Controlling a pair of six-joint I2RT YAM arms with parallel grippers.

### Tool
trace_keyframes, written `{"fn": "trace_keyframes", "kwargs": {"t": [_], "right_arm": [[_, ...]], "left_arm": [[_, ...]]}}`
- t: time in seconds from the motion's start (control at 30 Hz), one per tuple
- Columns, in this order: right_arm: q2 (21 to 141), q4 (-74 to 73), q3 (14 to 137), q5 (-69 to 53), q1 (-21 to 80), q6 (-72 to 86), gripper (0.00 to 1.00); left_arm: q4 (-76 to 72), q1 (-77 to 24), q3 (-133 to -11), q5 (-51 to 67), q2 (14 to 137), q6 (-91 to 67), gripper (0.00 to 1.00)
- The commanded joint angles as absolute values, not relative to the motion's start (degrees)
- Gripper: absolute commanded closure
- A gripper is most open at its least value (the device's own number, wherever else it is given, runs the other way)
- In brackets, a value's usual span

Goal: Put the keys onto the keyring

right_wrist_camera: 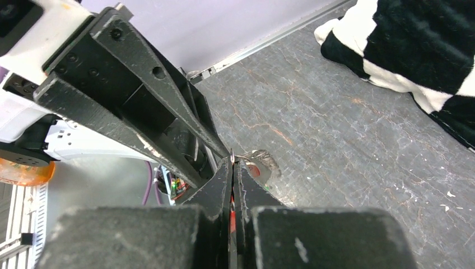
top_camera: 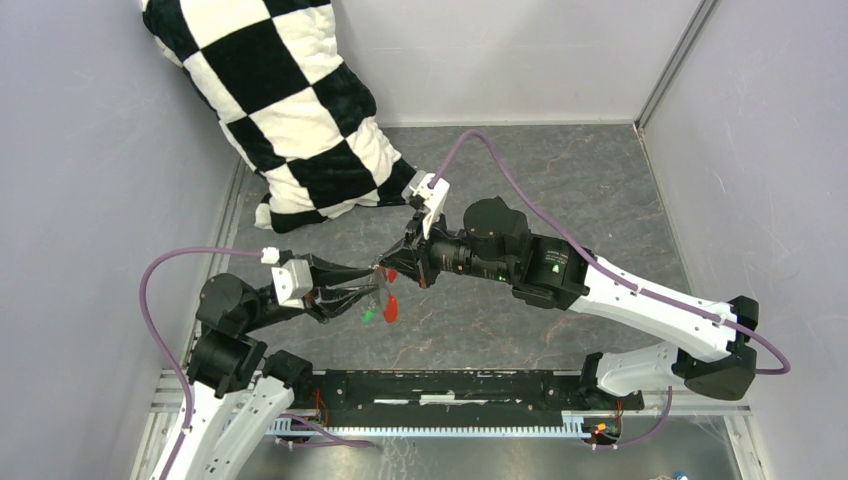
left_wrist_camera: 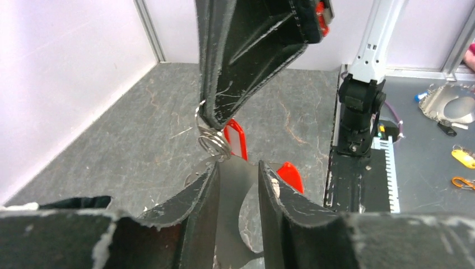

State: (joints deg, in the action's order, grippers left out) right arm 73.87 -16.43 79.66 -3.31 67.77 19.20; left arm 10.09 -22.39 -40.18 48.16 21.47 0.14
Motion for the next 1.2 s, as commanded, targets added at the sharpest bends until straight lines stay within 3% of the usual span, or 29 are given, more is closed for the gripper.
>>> {"fn": "trace_keyframes", "kwargs": {"t": [0.0, 0.27, 0.63, 1.17], "right_arm": [[73.4, -16.5, 82.6, -4.5, 67.6, 16.3, 1.00], [70.9, -18.3, 82.7, -10.3, 65.6, 12.8, 1.00], [70.4, -16.2, 81.2, -32.1, 63.5, 1.6, 1.00], [70.6, -7.2, 76.6, -43.4, 63.1, -2.4, 1.00]], "left_arm": [[16.2, -22.7, -42.4, 50.8, 19.9, 14.2, 0.60], [30.7, -22.7, -50.6, 52.5, 21.4, 28.9, 0.56], [34.9, -22.7, -58.2, 58.5, 31.2, 37.4, 0.62], [43.1, -22.7, -63.2, 69.0, 35.6, 38.7, 0.72]]}}
